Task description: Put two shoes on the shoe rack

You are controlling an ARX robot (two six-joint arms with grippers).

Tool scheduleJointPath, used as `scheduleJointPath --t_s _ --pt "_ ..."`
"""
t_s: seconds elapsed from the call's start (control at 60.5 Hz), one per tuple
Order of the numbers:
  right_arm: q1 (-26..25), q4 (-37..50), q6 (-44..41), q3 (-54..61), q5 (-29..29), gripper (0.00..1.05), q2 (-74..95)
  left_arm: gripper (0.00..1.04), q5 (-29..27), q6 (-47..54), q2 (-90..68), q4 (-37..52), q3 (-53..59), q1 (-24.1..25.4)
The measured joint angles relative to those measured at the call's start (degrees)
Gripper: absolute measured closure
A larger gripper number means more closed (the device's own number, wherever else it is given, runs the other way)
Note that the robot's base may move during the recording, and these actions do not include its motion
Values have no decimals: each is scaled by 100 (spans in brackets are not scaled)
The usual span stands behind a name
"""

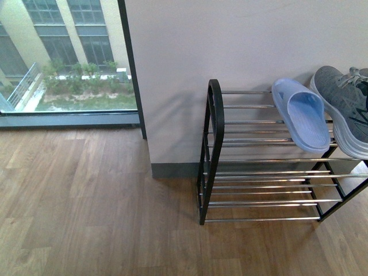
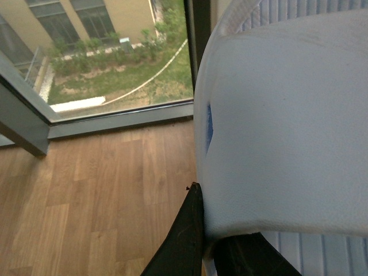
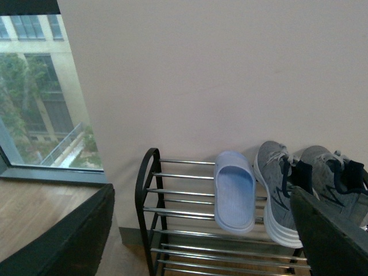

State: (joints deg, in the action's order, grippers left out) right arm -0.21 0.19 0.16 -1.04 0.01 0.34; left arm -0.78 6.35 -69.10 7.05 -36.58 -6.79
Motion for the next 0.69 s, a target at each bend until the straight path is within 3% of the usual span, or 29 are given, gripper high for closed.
scheduleJointPath --t_s 0.38,0.694 --pt "0 0 0 0 0 9 -2 103 -553 -767 -3866 339 -2933 -1515" --pt "0 0 0 0 0 9 0 103 -1397 -1910 -5989 -258 -5211 -2474"
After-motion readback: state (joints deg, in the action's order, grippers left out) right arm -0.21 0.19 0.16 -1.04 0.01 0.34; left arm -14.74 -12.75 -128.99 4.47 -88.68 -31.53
